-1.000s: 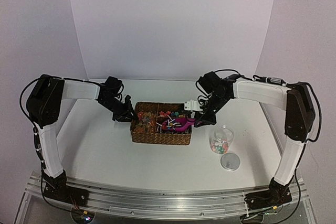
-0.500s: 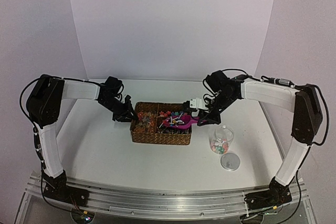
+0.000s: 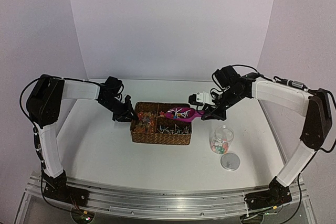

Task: Pack the candies
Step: Scoop the fake candies from the storage box, then place the fake candies in the packing bottle.

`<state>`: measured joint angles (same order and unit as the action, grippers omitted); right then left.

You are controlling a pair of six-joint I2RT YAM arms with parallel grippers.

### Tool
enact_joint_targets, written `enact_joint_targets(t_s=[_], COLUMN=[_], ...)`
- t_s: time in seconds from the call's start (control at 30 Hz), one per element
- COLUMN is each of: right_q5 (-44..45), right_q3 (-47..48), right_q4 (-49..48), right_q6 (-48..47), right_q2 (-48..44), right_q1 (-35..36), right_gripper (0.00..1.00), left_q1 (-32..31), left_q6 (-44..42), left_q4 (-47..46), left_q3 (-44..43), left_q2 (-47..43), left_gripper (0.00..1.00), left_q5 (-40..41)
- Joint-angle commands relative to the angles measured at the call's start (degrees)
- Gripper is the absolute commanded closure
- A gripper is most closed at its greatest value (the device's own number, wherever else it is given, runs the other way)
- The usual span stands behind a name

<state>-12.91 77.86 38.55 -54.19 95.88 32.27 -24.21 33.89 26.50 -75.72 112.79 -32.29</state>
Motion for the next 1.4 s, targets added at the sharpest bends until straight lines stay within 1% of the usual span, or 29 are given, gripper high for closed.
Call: enact_joint_targets(t_s=[0.0, 0.1, 0.23, 0.43, 0.67, 0.83, 1.0, 1.2, 1.37], right_q5=[-1.84, -2.47, -0.93, -0.26, 3.14, 3.81, 2.98, 2.67, 2.00], right_q3=[-0.71, -2.18, -4.56, -9.66, -13.28, -15.52, -17.27, -19.44, -20.67], right_q4=[-1.30, -1.30, -1.15, -0.78, 4.37, 8.08, 10.65, 13.29, 15.22], right_q6=[-0.11, 0.26, 0.82, 1.02, 0.64, -0.34, -1.76, -4.47, -6.53], right_q2=[-5.28, -8.13, -12.23, -20.91, -29.87, -34.87, -37.13, -37.71, -39.42], right_q1=[-1.22, -2.78, -4.02, -8.05, -12.09, -16.53, -20.13, -23.29, -24.35], right_gripper=[1.00, 1.00, 1.00, 1.00, 1.00, 1.00, 1.00, 1.00, 1.00], left_q1=[-0.75, -0.75, -0.76, -0.78, -0.76, -0.67, -0.47, -0.14, 0.19], left_q6=[-0.14, -0.17, -0.15, -0.06, 0.03, 0.12, 0.41, 0.56, 0.64], left_q4=[-0.41, -0.40, -0.40, -0.40, -0.28, -0.29, -0.65, -0.86, -0.93], left_q3=[-1.28, -1.33, -1.27, -1.02, -0.92, -0.78, -0.18, 0.23, 0.37], left_q2=[0.07, 0.12, 0.15, -0.03, -0.10, -0.01, -0.20, -0.48, -0.51], left_gripper=[0.81, 0.81, 0.81, 0.81, 0.81, 0.81, 0.81, 0.81, 0.81], left_q5=[-1.38, -1.43, -1.55, -1.52, -1.52, -1.64, -1.88, -1.99, -2.06])
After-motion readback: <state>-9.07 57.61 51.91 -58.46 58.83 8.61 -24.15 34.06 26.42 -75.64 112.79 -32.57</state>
